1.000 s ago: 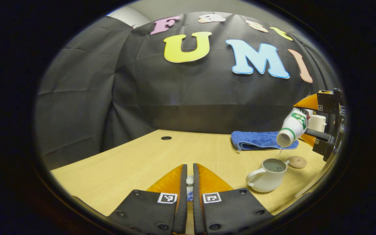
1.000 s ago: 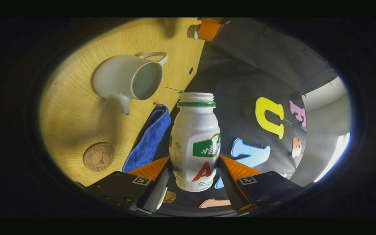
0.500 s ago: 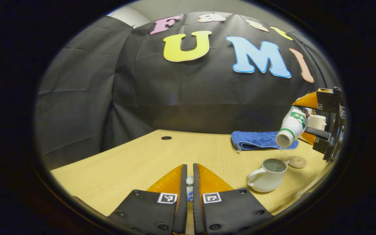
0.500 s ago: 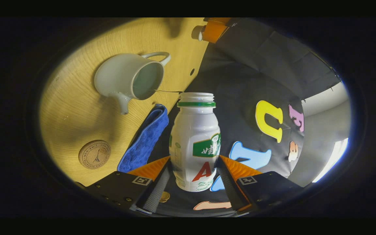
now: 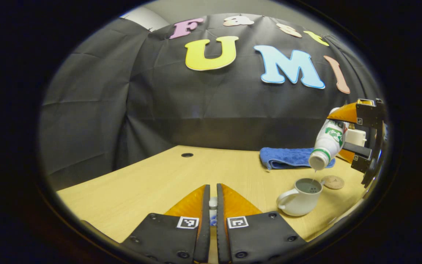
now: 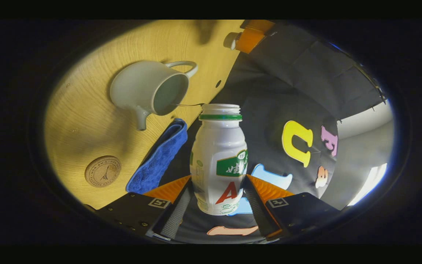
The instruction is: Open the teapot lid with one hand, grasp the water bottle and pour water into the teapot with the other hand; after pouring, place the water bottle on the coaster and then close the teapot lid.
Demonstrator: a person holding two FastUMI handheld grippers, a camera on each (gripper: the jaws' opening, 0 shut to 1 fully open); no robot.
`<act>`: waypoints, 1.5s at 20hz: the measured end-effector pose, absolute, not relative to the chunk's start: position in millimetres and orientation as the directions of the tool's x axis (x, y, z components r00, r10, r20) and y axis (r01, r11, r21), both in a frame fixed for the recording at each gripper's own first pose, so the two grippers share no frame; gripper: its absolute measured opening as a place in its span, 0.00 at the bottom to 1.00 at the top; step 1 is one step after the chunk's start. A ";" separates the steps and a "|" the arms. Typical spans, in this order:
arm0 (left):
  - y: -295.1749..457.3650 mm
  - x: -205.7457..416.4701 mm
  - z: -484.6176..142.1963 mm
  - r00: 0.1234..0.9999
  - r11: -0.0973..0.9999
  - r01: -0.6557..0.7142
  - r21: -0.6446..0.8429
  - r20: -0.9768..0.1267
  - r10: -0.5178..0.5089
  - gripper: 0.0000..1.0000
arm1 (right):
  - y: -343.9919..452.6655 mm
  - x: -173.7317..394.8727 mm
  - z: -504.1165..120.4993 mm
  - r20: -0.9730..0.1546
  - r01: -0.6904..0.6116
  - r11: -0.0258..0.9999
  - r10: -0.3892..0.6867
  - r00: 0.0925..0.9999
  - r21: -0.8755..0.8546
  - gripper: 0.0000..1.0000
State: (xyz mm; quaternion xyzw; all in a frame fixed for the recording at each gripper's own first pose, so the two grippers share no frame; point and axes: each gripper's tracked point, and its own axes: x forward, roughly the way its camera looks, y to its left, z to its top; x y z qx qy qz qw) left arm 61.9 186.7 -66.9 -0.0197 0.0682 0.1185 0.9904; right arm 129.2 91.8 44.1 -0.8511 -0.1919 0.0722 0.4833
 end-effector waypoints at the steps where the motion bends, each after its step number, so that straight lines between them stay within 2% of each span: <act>1: 186.6 61.6 -66.6 0.963 0.971 -0.238 -0.023 -0.140 0.232 0.14 | 92.3 127.3 44.0 0.060 0.255 -0.459 0.398 0.916 -0.851 0.81; 5: 186.9 61.9 -67.1 0.963 0.971 -0.239 -0.024 -0.137 0.233 0.14 | 93.9 123.5 39.7 0.054 0.256 -0.466 0.404 0.913 -0.847 0.81; 7: 187.0 61.9 -67.2 0.963 0.970 -0.240 -0.025 -0.136 0.235 0.18 | 93.5 123.1 37.3 0.048 0.249 -0.464 0.402 0.915 -0.850 0.81; 13: 186.8 62.5 -69.2 0.961 0.966 -0.252 -0.058 -0.133 0.243 0.14 | 87.8 125.3 27.3 0.026 0.184 -0.385 0.381 0.924 -0.904 0.81; 17: 186.5 64.2 -72.0 0.960 0.963 -0.259 -0.079 -0.135 0.247 0.14 | 81.7 124.3 24.2 0.032 0.136 -0.269 0.359 0.933 -0.954 0.81; 18: 186.6 64.9 -72.8 0.959 0.963 -0.260 -0.077 -0.137 0.248 0.18 | 80.0 124.5 23.9 0.034 0.122 -0.233 0.351 0.936 -0.965 0.81; 20: 186.8 65.1 -72.9 0.959 0.963 -0.260 -0.072 -0.139 0.249 0.14 | 76.5 122.9 23.4 0.038 0.097 -0.162 0.334 0.942 -0.982 0.81; 23: 187.4 63.9 -70.8 0.958 0.963 -0.261 -0.068 -0.140 0.249 0.14 | 71.6 121.5 20.0 0.037 0.060 -0.067 0.309 0.950 -0.996 0.81; 30: 187.2 61.3 -66.8 0.958 0.963 -0.260 -0.066 -0.142 0.249 0.14 | 56.3 117.3 3.9 -0.036 -0.097 0.272 0.222 0.974 -0.957 0.81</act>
